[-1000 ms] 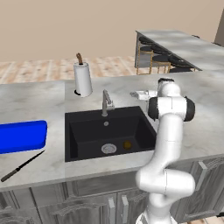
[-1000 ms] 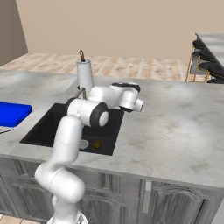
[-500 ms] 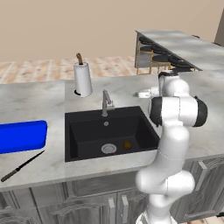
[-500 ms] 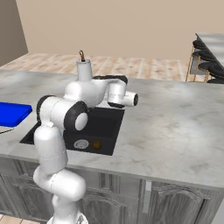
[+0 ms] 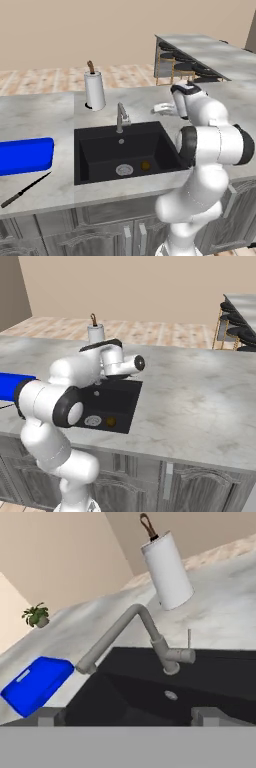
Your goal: Pick up all produce items and place them in the sink. Turn on the sink faucet to wash them. Then turn the sink off and put them in the tray.
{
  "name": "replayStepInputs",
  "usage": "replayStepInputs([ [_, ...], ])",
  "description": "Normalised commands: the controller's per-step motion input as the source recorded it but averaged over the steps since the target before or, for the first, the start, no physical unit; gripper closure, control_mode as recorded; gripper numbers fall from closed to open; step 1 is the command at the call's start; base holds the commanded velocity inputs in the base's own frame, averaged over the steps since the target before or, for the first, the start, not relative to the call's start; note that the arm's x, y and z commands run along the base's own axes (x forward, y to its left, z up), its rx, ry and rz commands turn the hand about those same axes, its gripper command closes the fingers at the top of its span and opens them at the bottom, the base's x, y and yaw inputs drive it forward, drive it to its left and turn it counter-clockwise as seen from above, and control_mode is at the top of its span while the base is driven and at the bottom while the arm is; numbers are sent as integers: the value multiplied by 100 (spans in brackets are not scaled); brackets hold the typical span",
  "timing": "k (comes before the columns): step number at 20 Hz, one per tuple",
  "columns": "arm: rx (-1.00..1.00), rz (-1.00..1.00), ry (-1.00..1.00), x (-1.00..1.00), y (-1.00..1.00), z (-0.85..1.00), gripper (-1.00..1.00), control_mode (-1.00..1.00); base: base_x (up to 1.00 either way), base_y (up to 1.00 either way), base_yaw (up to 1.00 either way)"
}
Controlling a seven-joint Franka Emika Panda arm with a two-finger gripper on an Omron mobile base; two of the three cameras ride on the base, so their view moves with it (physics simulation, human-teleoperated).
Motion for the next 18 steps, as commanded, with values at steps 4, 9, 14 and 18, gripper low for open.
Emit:
replayStepInputs([
  [4,-13,-27,28,-50,3,0,-100,-100,0,0,0],
  [9,-13,-18,20,-50,0,-15,-100,-100,0,0,0],
  [14,-9,-1,6,-26,0,-30,-100,-100,0,0,0],
  [18,-11,-1,0,-1,0,-20,-100,-100,0,0,0],
])
